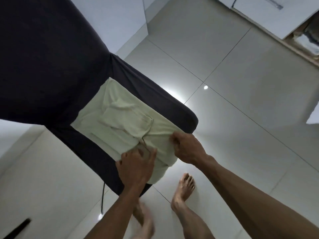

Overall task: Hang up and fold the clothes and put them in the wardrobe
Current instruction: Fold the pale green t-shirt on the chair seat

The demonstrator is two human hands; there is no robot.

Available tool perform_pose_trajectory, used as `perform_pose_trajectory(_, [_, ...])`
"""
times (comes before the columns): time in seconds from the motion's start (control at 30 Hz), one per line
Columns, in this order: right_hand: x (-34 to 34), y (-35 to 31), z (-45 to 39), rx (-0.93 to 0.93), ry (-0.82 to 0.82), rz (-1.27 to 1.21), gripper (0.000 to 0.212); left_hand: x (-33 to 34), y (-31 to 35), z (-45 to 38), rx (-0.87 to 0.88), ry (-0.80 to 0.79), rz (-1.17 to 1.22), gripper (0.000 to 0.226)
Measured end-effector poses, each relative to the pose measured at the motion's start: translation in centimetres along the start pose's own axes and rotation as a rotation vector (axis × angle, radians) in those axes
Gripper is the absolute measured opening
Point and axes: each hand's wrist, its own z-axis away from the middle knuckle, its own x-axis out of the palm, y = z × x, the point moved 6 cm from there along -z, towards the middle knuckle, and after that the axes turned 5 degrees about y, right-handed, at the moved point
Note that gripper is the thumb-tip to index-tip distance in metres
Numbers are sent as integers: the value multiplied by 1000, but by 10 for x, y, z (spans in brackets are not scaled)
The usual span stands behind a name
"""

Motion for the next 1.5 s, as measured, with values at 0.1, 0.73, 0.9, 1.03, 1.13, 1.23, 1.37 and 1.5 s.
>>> perform_pose_trajectory(0.1, [-5,8,-5,-34,-31,21,18,25,3,15,-336,-29,353,41])
perform_pose_trajectory(0.73, [-4,97,-15,74,-121,136,36,137,47,112,-579,276,893,11])
perform_pose_trajectory(0.9, [15,110,-34,-9,-221,127,58,176,34,125,-545,322,904,15])
perform_pose_trajectory(1.03, [33,112,-53,-90,-322,-36,75,203,16,116,-701,296,983,11])
perform_pose_trajectory(1.13, [41,115,-63,-194,-348,-171,64,206,-3,119,-903,522,910,45])
perform_pose_trajectory(1.23, [52,119,-70,-268,-359,-306,61,214,-19,115,-967,591,1120,76])
perform_pose_trajectory(1.37, [72,117,-78,-290,-407,-409,84,216,-29,98,-702,448,1310,42])
perform_pose_trajectory(1.5, [80,131,-73,-308,-413,-254,74,219,-25,107,-530,356,1299,42])
